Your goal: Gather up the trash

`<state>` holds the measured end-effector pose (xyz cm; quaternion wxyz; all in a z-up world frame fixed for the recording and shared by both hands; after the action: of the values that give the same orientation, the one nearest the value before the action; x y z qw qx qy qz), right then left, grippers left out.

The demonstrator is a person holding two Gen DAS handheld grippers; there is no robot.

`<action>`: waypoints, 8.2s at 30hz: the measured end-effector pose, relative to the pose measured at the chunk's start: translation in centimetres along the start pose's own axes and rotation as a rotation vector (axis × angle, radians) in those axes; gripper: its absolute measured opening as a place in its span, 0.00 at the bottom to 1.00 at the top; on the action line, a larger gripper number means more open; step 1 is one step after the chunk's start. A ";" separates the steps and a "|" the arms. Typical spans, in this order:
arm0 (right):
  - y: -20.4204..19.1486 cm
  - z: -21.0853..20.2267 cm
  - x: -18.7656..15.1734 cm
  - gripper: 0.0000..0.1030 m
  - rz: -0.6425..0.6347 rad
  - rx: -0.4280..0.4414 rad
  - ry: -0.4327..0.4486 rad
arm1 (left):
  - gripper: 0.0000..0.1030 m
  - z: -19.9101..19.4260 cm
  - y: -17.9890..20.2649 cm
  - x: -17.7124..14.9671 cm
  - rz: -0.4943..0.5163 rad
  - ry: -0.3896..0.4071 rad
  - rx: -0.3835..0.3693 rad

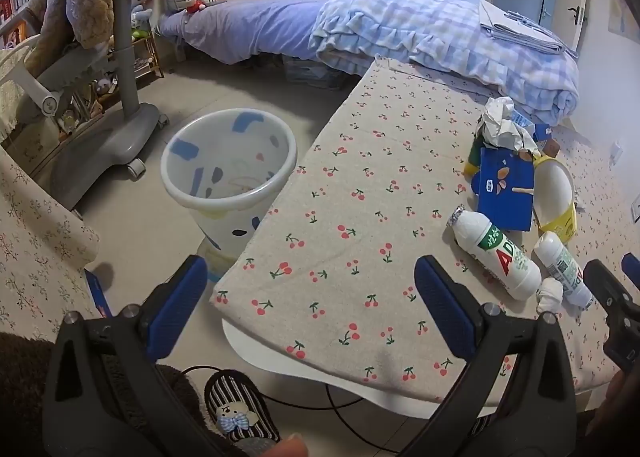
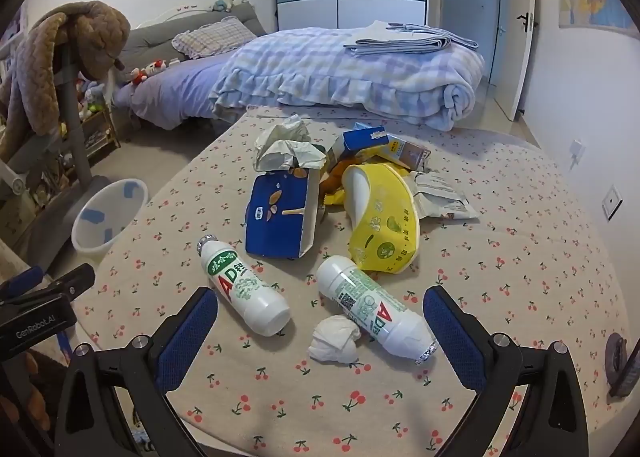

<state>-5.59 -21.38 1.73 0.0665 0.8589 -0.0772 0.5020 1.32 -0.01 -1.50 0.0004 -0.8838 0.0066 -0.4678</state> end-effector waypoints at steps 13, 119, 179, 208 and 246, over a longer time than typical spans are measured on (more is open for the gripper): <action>0.1 -0.1 0.1 1.00 0.013 0.004 0.000 | 1.00 0.1 -0.2 -0.1 0.006 0.011 0.009; 16.2 6.9 4.5 0.67 0.343 0.083 -0.269 | 0.69 12.0 18.2 2.1 0.124 -0.337 -0.585; -13.4 14.4 7.7 0.67 0.102 0.405 -0.307 | 0.82 13.6 -13.4 5.7 -0.111 -0.145 -0.031; -26.7 19.0 7.8 0.84 -0.020 0.524 -0.317 | 0.93 12.9 -19.1 6.8 -0.162 -0.138 0.189; 6.5 9.5 3.1 0.84 0.209 0.086 -0.367 | 0.93 10.0 -1.9 3.1 -0.032 -0.325 -0.234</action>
<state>2.73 -29.76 0.03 -0.0378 0.9252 -0.1549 0.3443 11.36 1.83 -4.55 -0.1087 -0.9416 0.0469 -0.3151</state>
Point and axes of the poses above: each gripper's, at about its wrist camera, not at the fingertips, and z roughly the way its jaws point, y to its right, x to its top, the point moved 2 cm from there along z, roughly the way its jaws point, and after that the axes turned 15 degrees about y, right-handed, at the moved point
